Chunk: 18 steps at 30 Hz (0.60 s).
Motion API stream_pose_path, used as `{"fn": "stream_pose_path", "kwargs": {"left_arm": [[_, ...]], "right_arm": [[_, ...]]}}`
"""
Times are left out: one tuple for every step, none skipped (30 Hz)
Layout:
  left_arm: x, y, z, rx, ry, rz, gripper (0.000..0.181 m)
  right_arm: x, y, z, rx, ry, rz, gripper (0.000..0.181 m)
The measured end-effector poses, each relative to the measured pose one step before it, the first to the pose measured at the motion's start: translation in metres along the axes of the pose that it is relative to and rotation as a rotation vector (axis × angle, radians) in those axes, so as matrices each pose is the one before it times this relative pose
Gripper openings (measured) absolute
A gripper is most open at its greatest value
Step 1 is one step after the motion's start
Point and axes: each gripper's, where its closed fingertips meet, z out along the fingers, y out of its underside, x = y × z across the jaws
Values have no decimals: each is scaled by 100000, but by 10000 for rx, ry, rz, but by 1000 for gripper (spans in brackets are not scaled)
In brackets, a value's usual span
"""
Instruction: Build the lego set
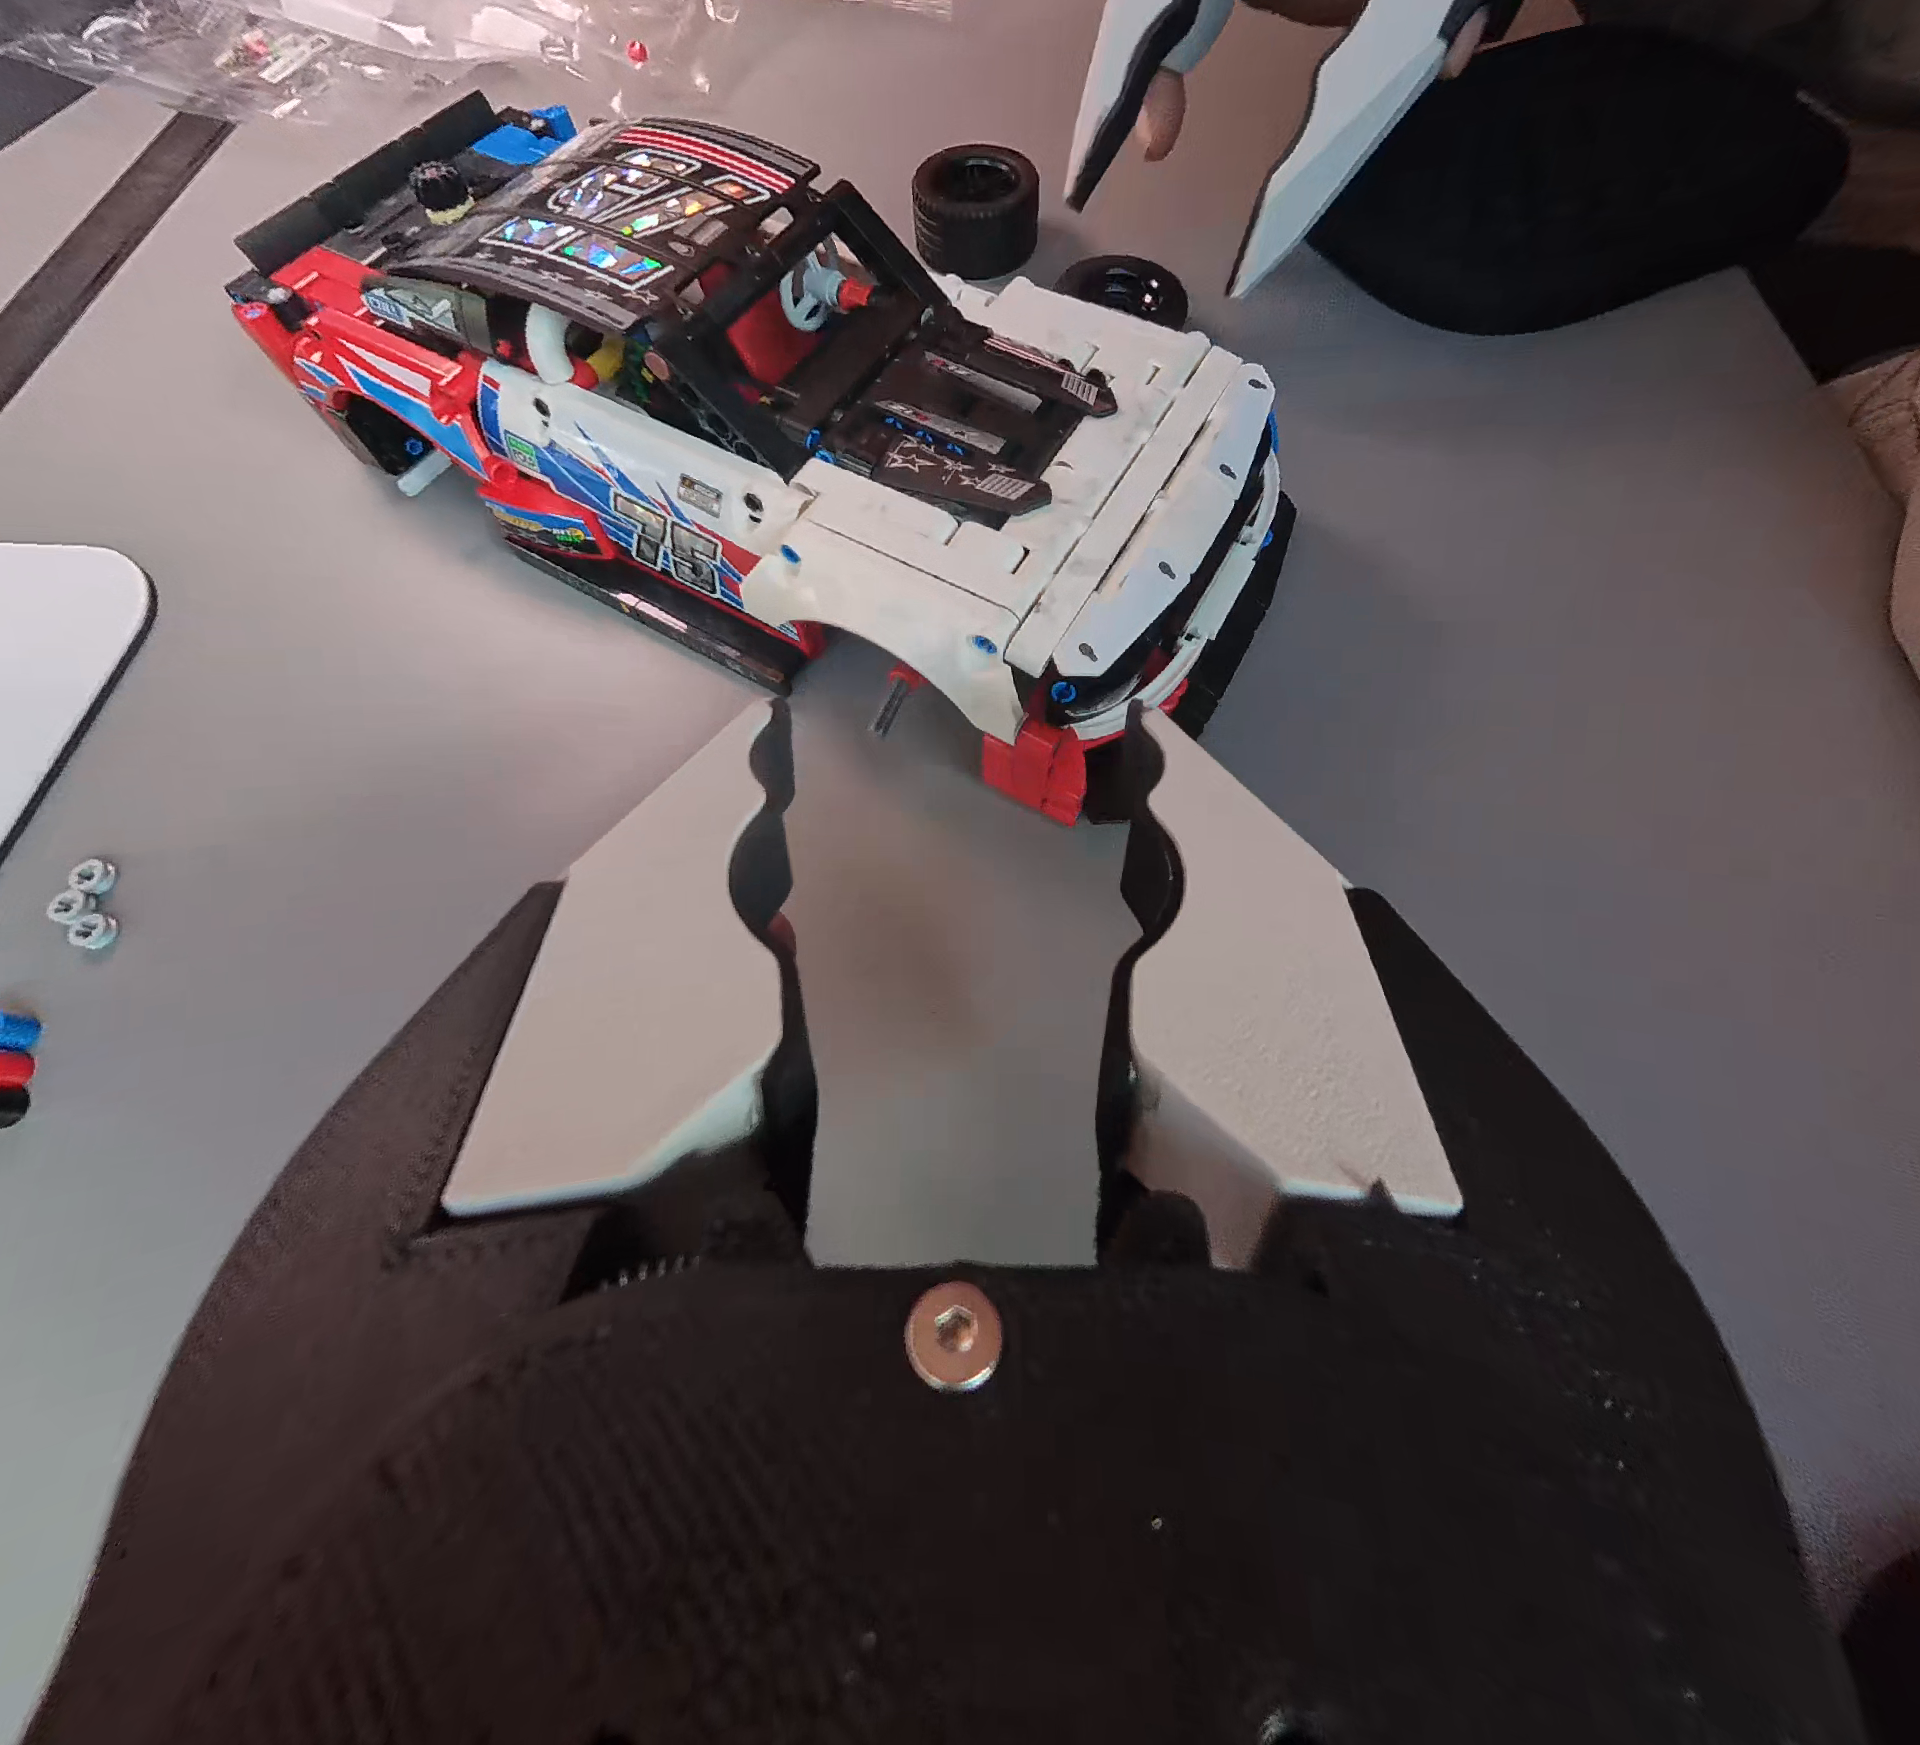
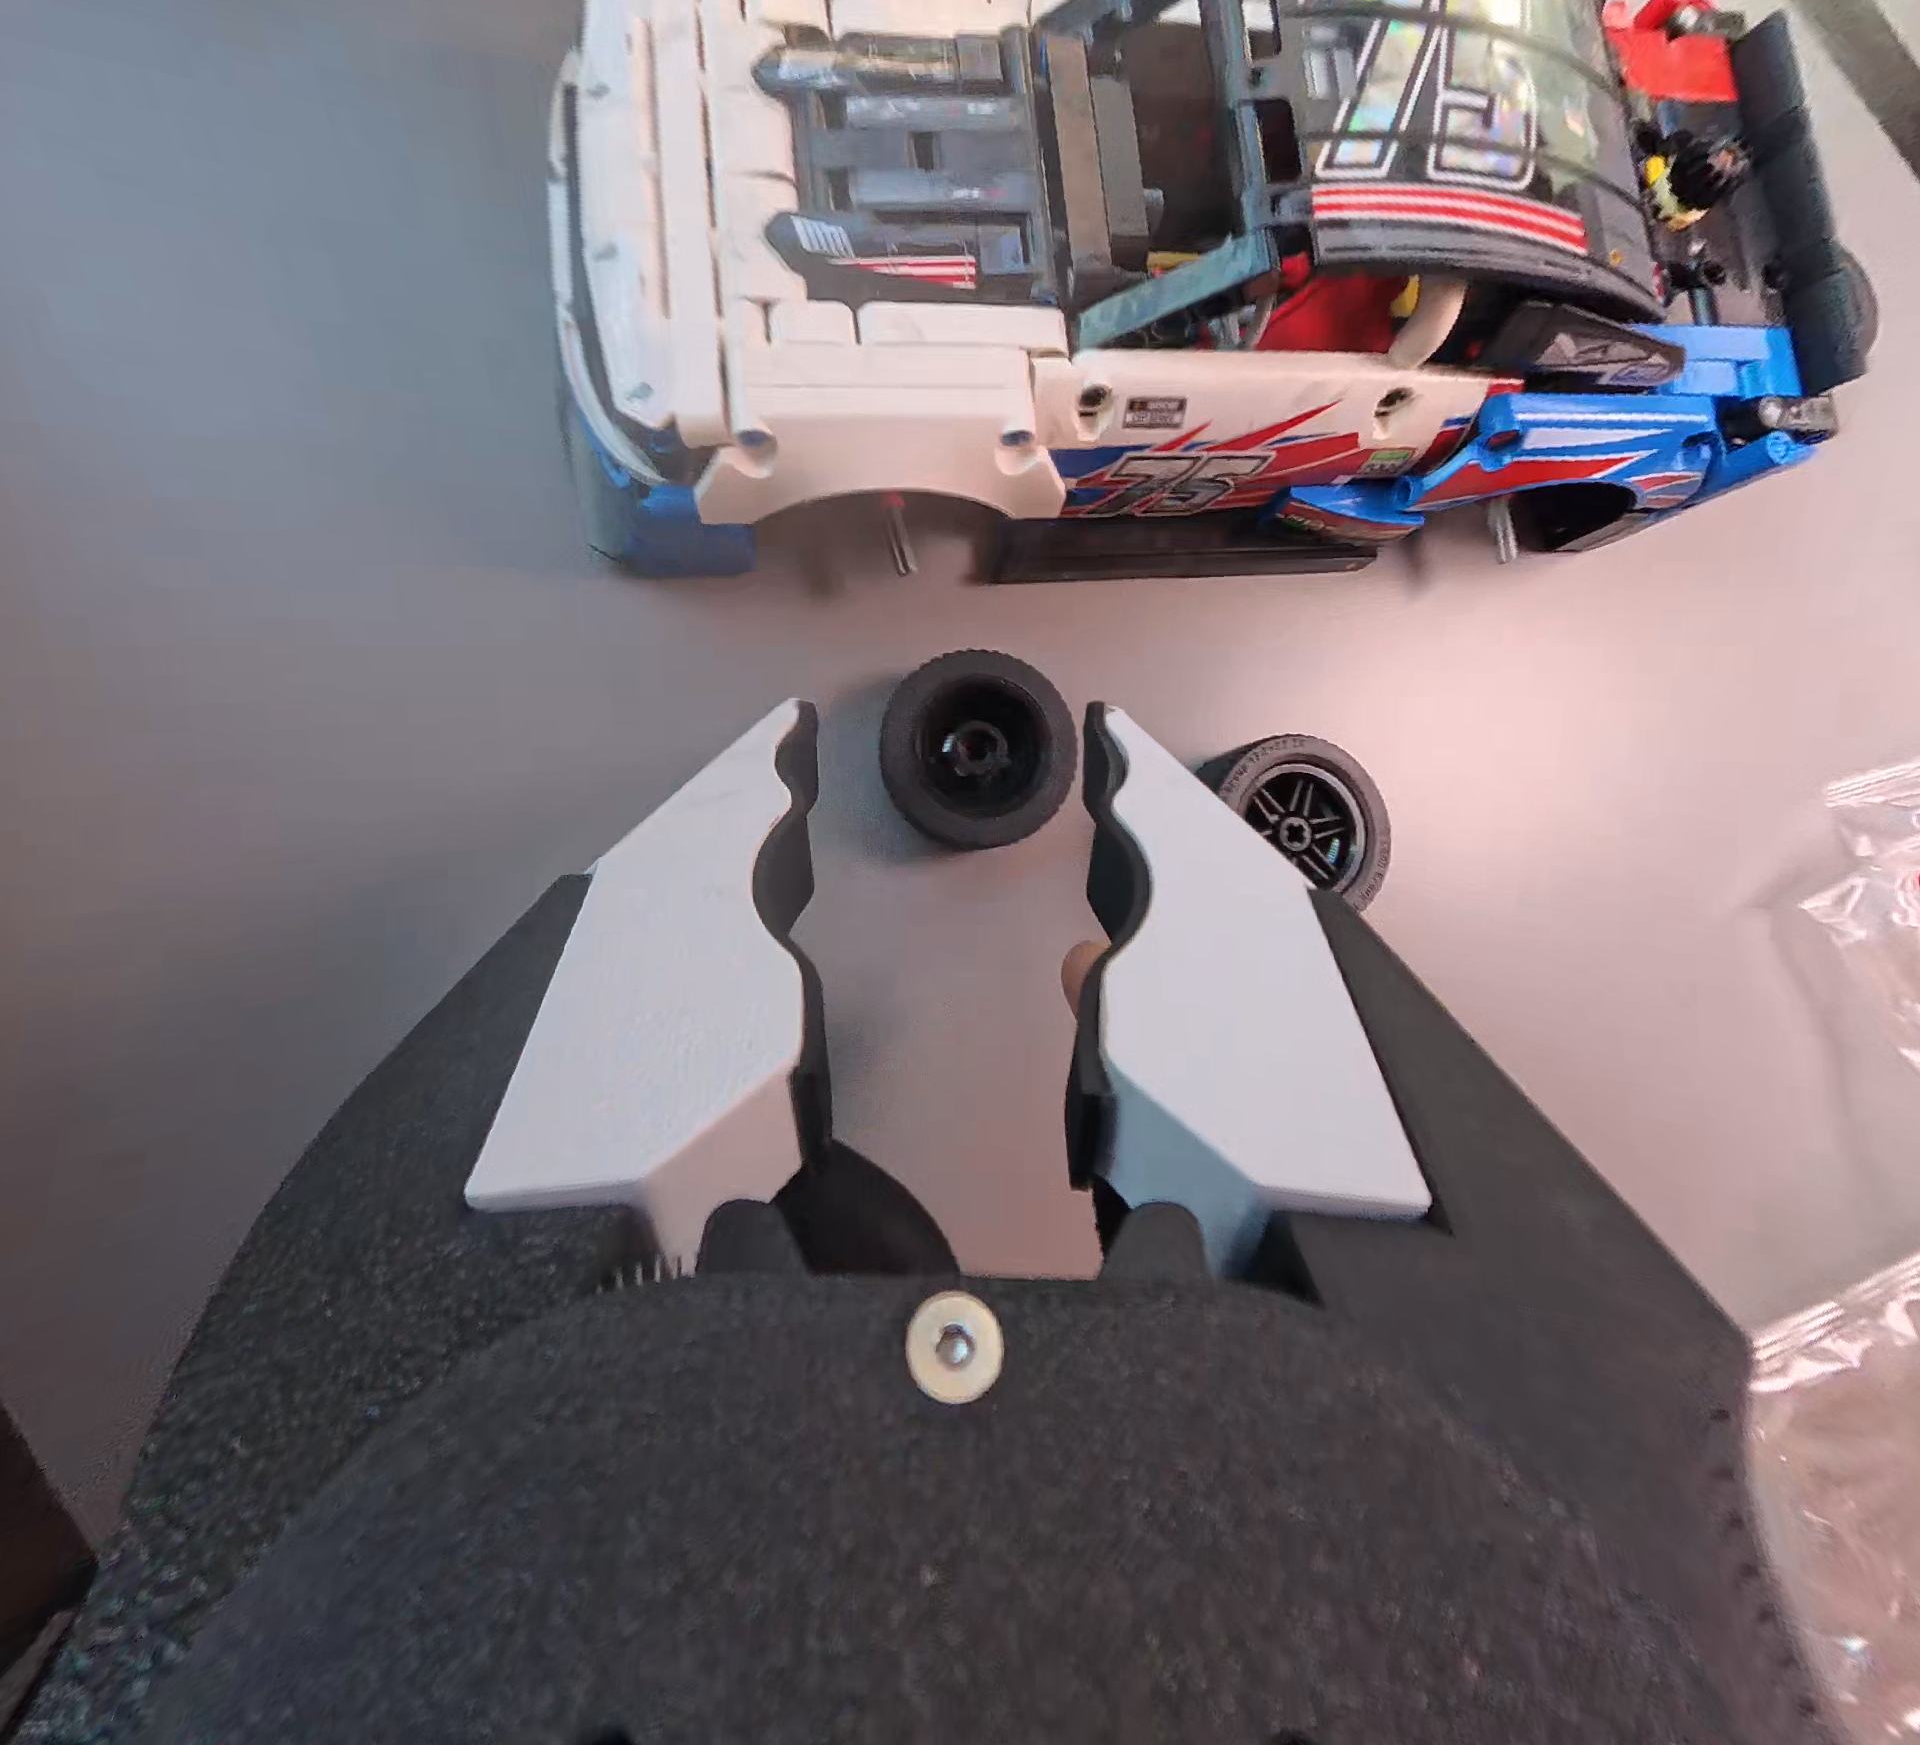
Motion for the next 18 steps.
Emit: {"fn": "stream_pose_path", "kwargs": {"left_arm": [[82, 278, 13, -88, 58, -176, 66], [37, 284, 151, -108, 1, -142, 71], [69, 181, 275, -55, -45, -30, 73], [223, 148, 373, -83, 19, 68, 76], [228, 151, 429, -141, 8, 92, 76], [166, 102, 441, -133, -32, 70, 75], [174, 79, 425, -120, -45, 26, 69], [404, 28, 352, -61, 65, 35, 59], [493, -28, 236, 15, 39, 8, 53], [-135, 94, 79, -20, -309, 93, 54], [-160, 136, -69, -74, -272, 0, 56], [68, 30, -129, -8, -82, -144, 56], [282, -20, -116, 21, 37, -191, 55], [274, -11, -89, 11, -42, -21, 53], [429, -72, -66, -6, 42, -78, 53], [612, 118, -15, -175, 224, -284, 54], [613, 264, -15, -218, 165, -115, 54], [529, 384, -70, -278, 33, 134, 63]], "right_arm": [[-730, -485, -422, 215, -168, 69, 47], [-1379, -452, 32, 213, -504, 229, 44], [-1731, -200, 622, 53, -710, 374, 45], [-987, 74, 1068, -107, -324, 354, 48], [50, 36, 1146, -59, 171, 294, 47], [339, -251, 960, 118, 202, 231, 46], [172, -571, 668, 274, 28, 248, 45], [-118, -943, 238, 404, -194, 224, 43], [-78, -468, 62, 71, -196, 126, 42], [38, -160, 45, 1, -118, -88, 41], [-158, -278, -89, 150, -180, -39, 33], [-223, -376, -258, 132, -175, -13, 30], [-298, -495, -470, 28, -193, -178, 29], [-355, -689, -648, -49, -196, -251, 29], [-339, -723, -676, -195, -115, -372, 28], [-318, -729, -642, -278, -46, -482, 28], [-389, -896, -599, -227, -94, -404, 26], [-349, -933, -558, -230, -131, -284, 25]]}}
